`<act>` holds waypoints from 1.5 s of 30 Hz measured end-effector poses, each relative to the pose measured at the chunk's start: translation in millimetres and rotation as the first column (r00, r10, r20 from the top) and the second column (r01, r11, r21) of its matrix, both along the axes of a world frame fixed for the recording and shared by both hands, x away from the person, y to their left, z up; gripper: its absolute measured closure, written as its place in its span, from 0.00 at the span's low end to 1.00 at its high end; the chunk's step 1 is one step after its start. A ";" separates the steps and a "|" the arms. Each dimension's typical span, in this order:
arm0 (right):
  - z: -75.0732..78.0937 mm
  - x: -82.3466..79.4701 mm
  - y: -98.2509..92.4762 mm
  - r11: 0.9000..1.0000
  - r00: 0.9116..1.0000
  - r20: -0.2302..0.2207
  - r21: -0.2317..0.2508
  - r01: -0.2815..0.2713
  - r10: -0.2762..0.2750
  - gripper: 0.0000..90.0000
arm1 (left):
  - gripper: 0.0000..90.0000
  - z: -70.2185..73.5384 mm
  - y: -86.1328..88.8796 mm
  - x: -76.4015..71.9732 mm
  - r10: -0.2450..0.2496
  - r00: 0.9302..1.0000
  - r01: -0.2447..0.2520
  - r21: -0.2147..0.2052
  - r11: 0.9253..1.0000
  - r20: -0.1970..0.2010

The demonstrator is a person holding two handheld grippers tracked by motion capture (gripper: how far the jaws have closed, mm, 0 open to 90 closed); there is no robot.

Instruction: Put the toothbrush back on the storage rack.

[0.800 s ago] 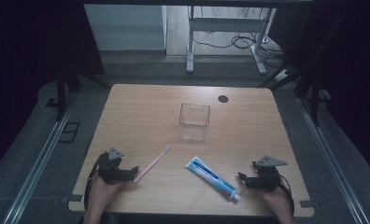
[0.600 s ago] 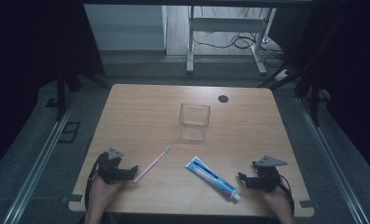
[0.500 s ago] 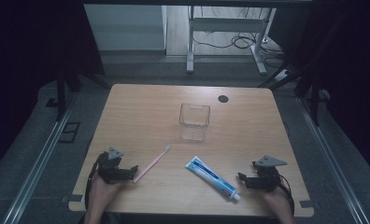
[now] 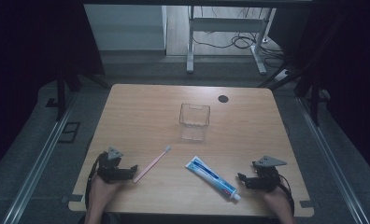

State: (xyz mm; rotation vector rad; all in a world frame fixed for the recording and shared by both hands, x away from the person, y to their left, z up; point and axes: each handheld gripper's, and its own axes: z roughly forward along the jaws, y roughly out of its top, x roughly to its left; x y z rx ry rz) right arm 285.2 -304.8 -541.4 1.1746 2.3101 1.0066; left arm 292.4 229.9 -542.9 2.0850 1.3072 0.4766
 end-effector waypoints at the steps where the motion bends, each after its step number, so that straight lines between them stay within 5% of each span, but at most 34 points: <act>1: 0.0 0.0 0.0 1.000 1.000 0.000 0.000 0.000 0.000 0.20 | 0.17 0.0 0.0 0.0 0.000 1.000 0.000 0.000 1.000 0.000; 11: -0.1 0.1 0.3 1.000 1.000 -0.001 -0.001 -0.005 0.005 0.18 | 0.29 4.8 0.9 -1.8 0.015 1.000 -0.015 0.037 0.999 0.012; 19: -0.1 0.1 0.4 1.000 1.000 -0.001 -0.001 -0.006 0.006 0.18 | 0.50 10.5 3.2 -4.3 -0.010 1.000 0.010 -0.012 1.000 0.004; 31: -0.2 0.1 0.4 1.000 1.000 -0.002 -0.001 -0.007 0.007 0.18 | 0.99 18.4 0.1 -7.8 -0.070 0.998 0.070 -0.024 0.997 0.012; 45: -0.2 0.1 0.6 1.000 1.000 -0.003 -0.002 -0.009 0.009 0.17 | 0.99 16.1 -14.0 -9.7 -0.151 0.988 0.150 -0.020 0.988 -0.045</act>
